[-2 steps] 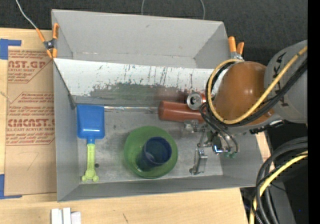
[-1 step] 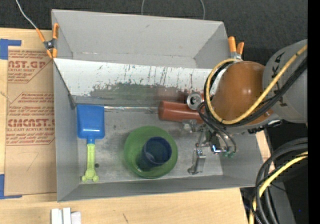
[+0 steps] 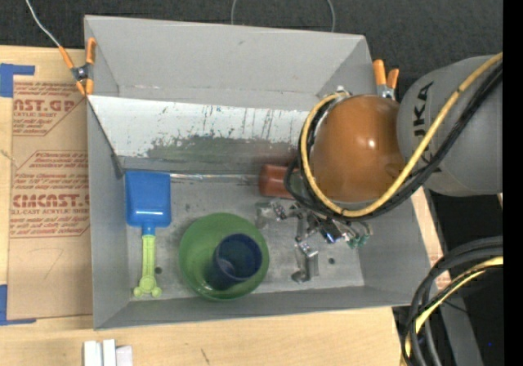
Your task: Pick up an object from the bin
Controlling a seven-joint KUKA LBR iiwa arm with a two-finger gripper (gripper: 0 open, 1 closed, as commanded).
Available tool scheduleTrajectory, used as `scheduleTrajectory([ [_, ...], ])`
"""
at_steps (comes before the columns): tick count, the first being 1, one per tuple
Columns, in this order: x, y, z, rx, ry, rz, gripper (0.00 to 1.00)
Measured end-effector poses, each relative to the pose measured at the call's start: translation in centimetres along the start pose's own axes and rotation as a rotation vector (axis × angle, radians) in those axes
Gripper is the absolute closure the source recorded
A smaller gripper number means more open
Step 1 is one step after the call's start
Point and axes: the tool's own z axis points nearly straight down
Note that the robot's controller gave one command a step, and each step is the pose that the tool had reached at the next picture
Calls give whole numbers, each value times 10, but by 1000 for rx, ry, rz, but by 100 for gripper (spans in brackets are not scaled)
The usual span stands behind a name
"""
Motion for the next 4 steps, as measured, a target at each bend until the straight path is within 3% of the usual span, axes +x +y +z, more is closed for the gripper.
scheduleTrajectory([
  [1, 12, -5, 27, -3, 1, 138, 0],
  [2, 18, -10, 29, -1, 1, 52, 0],
  [3, 3, 14, 81, 2, -16, -78, 0],
  [4, 15, -5, 82, 0, -6, -57, 100],
])
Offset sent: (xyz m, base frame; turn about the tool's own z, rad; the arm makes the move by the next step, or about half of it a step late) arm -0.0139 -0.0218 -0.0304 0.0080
